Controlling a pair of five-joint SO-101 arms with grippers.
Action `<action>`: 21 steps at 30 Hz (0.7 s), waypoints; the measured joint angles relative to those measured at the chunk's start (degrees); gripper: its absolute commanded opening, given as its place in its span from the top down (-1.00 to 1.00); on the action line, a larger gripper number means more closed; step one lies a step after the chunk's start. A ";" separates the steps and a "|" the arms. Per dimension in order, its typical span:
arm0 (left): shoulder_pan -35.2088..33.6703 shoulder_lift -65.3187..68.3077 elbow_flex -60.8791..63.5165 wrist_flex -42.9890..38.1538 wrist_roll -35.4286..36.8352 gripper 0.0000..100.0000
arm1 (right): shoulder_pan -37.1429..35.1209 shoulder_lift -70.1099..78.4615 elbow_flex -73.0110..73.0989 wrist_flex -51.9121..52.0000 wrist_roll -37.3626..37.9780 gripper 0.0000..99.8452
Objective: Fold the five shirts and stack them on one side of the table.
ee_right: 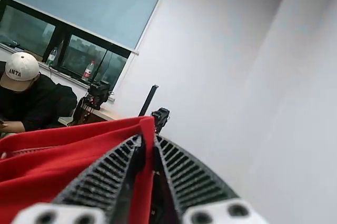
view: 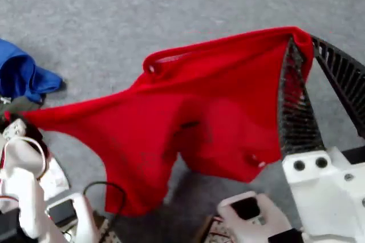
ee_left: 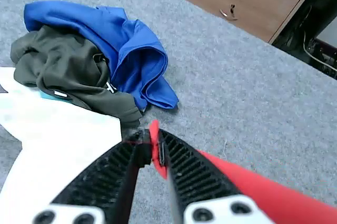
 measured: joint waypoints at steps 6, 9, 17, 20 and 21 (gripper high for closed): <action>0.53 0.00 1.05 -1.93 1.76 0.96 | -0.53 -0.44 2.11 1.49 0.00 1.00; 3.69 0.00 1.14 -2.29 3.16 0.96 | -0.53 -0.44 5.27 1.49 0.00 1.00; 8.18 0.09 3.69 -14.51 5.45 0.96 | -0.53 -0.44 18.64 -1.58 0.00 1.00; 8.53 1.23 8.70 -23.38 5.45 0.96 | -0.35 -0.44 27.34 -8.18 0.00 1.00; 8.53 2.46 10.46 -26.90 5.45 0.96 | 0.09 -0.44 30.77 -11.25 0.00 1.00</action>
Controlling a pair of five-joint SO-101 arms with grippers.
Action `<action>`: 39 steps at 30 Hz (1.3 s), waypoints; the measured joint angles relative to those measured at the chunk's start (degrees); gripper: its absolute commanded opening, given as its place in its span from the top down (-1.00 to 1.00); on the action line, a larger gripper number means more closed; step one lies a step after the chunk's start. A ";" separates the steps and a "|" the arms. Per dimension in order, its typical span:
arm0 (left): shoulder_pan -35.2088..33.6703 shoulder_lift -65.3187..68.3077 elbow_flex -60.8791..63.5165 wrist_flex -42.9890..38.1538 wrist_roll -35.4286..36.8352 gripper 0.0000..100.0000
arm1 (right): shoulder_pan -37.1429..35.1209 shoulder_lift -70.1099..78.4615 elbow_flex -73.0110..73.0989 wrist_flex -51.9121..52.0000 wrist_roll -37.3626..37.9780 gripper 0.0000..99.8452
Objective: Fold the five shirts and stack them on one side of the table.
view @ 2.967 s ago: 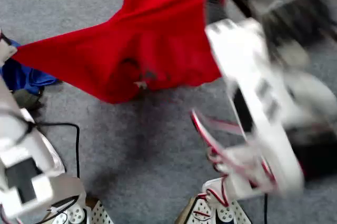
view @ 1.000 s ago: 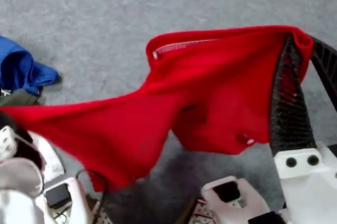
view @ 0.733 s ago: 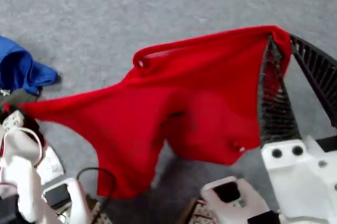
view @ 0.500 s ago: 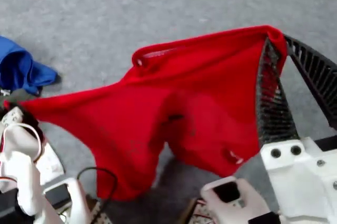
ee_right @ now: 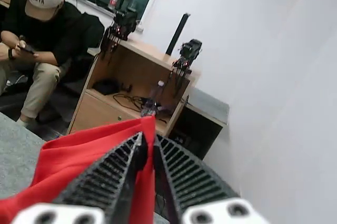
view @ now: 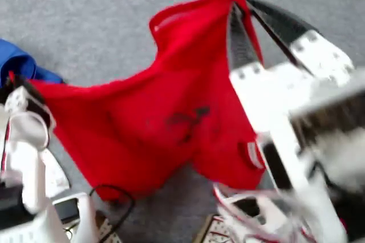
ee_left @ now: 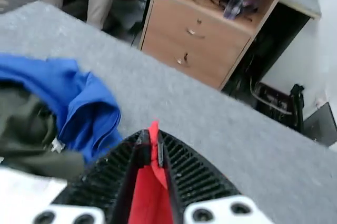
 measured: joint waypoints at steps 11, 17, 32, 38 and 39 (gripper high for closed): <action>1.32 32.35 -1.85 -21.98 0.18 0.96 | 3.69 5.01 45.27 -45.45 -0.18 1.00; 4.04 50.81 -14.86 -22.42 0.18 0.96 | 7.47 18.73 46.42 -59.87 -1.67 1.00; 6.24 64.97 -27.25 -13.45 3.87 0.96 | 9.67 44.31 16.44 -40.26 -3.52 0.99; 6.24 64.97 -28.40 -2.37 3.87 0.96 | 10.90 44.04 15.38 -20.04 -0.70 0.99; 6.24 64.97 -28.40 -0.35 3.87 0.96 | 10.99 43.60 15.38 -17.14 0.35 1.00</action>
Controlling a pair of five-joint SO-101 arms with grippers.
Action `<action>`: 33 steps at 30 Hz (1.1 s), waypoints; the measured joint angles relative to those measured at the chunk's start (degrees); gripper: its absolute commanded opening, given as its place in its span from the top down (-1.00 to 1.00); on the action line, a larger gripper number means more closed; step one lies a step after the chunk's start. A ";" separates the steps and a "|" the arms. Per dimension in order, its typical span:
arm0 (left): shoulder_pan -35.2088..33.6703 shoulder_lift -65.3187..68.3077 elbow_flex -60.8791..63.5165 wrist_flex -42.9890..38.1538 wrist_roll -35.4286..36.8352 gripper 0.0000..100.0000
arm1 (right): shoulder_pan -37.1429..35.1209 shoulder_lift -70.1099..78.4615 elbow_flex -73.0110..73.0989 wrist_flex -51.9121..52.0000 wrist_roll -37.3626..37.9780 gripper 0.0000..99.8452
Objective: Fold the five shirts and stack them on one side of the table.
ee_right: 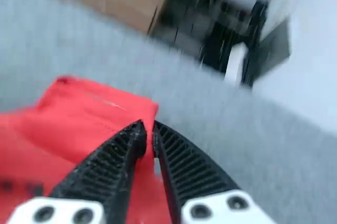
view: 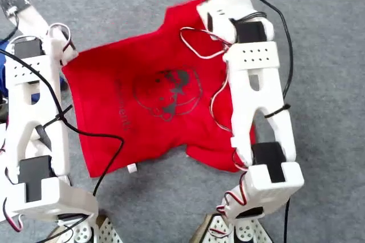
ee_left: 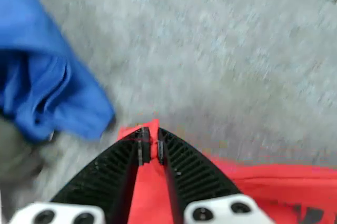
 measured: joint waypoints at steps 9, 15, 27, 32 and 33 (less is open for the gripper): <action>0.97 0.00 0.00 13.80 -0.62 0.96 | -0.18 -12.22 10.81 12.92 8.79 1.00; 5.36 -0.79 3.87 19.43 -5.19 0.96 | 0.18 -28.13 30.77 10.37 9.49 1.00; 9.85 -21.89 31.12 18.64 -12.57 0.96 | 6.77 -55.91 58.02 8.70 9.49 1.00; 12.75 -30.24 40.18 18.46 -13.01 0.96 | 8.09 -62.86 63.91 8.70 9.49 1.00; 13.19 -31.65 41.49 18.46 -13.01 0.96 | 8.09 -63.82 65.05 8.70 9.49 1.00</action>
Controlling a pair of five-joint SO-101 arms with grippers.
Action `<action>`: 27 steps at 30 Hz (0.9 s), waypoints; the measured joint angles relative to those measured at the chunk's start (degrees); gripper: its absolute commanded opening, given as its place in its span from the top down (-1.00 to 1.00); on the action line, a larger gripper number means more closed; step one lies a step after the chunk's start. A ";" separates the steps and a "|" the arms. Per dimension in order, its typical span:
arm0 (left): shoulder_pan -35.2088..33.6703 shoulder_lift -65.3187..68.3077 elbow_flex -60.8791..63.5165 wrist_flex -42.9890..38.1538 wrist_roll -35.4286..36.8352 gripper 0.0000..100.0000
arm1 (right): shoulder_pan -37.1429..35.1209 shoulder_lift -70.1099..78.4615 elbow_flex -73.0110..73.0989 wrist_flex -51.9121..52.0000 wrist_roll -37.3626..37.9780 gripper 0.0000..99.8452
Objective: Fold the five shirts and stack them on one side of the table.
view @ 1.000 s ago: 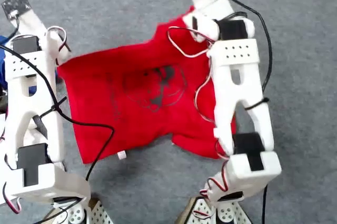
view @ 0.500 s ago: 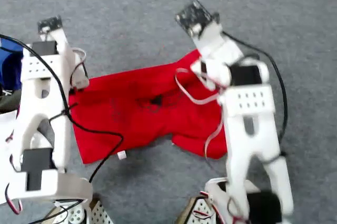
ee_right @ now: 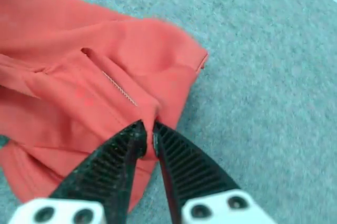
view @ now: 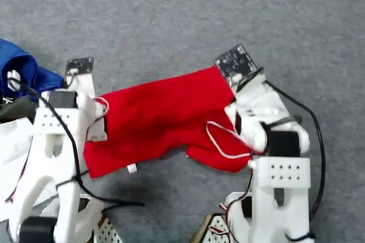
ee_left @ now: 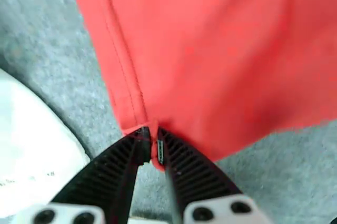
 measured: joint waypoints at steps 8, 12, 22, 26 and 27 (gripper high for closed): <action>0.35 -4.13 3.34 -0.09 0.00 0.96 | 0.35 -5.54 6.42 0.00 0.00 1.00; 0.70 -4.13 3.69 -0.09 -1.93 0.96 | 1.58 -7.47 7.91 0.44 0.00 1.00; 0.70 -4.13 3.69 0.44 -2.37 0.96 | 1.76 -15.82 10.99 3.60 0.00 1.00; 0.70 -4.13 3.69 0.97 -2.73 0.96 | 1.76 -18.73 10.99 5.89 0.00 1.00; 0.70 -4.13 3.69 0.97 -3.16 0.96 | 1.76 -19.16 10.99 6.24 0.00 1.00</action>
